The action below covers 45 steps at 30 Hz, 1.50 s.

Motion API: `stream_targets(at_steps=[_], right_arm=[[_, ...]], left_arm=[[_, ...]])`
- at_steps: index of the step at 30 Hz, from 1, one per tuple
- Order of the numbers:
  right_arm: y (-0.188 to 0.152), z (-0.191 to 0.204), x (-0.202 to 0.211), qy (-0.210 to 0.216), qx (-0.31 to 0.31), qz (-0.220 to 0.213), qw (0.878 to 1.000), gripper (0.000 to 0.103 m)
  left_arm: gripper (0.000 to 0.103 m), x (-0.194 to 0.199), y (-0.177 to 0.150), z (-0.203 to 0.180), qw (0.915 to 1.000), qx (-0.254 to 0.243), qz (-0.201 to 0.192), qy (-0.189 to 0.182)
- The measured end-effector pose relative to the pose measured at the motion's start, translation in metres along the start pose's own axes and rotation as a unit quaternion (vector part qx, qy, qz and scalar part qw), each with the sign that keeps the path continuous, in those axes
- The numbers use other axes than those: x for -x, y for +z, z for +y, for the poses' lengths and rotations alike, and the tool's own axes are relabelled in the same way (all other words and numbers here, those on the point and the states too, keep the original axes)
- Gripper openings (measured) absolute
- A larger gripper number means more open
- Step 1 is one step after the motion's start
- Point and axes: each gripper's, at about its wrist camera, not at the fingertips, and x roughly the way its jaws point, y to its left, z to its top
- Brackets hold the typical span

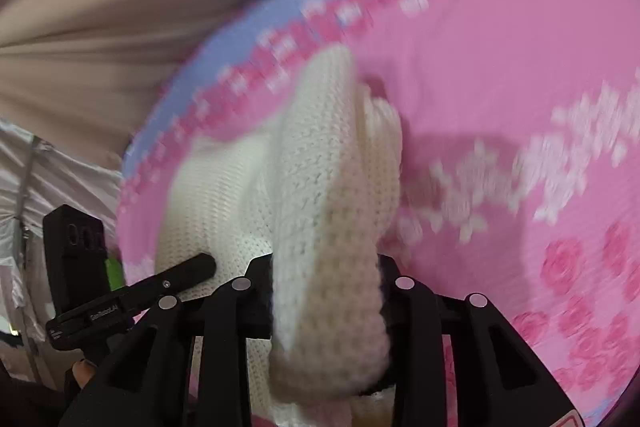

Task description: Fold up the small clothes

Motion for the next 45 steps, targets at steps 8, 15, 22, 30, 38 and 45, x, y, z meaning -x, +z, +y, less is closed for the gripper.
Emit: stream_targets(at_steps=[8, 15, 22, 30, 38, 45], right_arm=[[0.049, -0.026, 0.038, -0.034, 0.018, -0.059, 0.998, 0.042], [0.039, -0.096, -0.025, -0.087, -0.048, 0.007, 0.995, 0.053], [0.028, -0.109, -0.046, -0.05, -0.079, 0.018, 0.995, 0.072], [0.034, -0.117, -0.058, -0.024, -0.107, 0.017, 0.994, 0.08], [0.042, -0.1, -0.05, -0.015, -0.09, 0.014, 0.996, 0.044], [0.038, -0.052, 0.011, 0.007, -0.048, -0.038, 0.998, 0.036]], left_arm=[[0.069, -0.024, 0.043, -0.064, 0.9946, -0.083, -0.041, 0.047], [0.079, -0.099, 0.04, -0.047, 0.9806, -0.092, 0.004, 0.173], [0.092, -0.115, 0.035, -0.053, 0.9715, -0.112, 0.0, 0.209], [0.098, -0.135, 0.044, -0.022, 0.984, -0.041, 0.021, 0.172], [0.056, -0.119, 0.045, -0.035, 0.9889, -0.043, 0.031, 0.139], [0.042, -0.055, 0.038, -0.075, 0.9946, -0.068, 0.026, 0.073]])
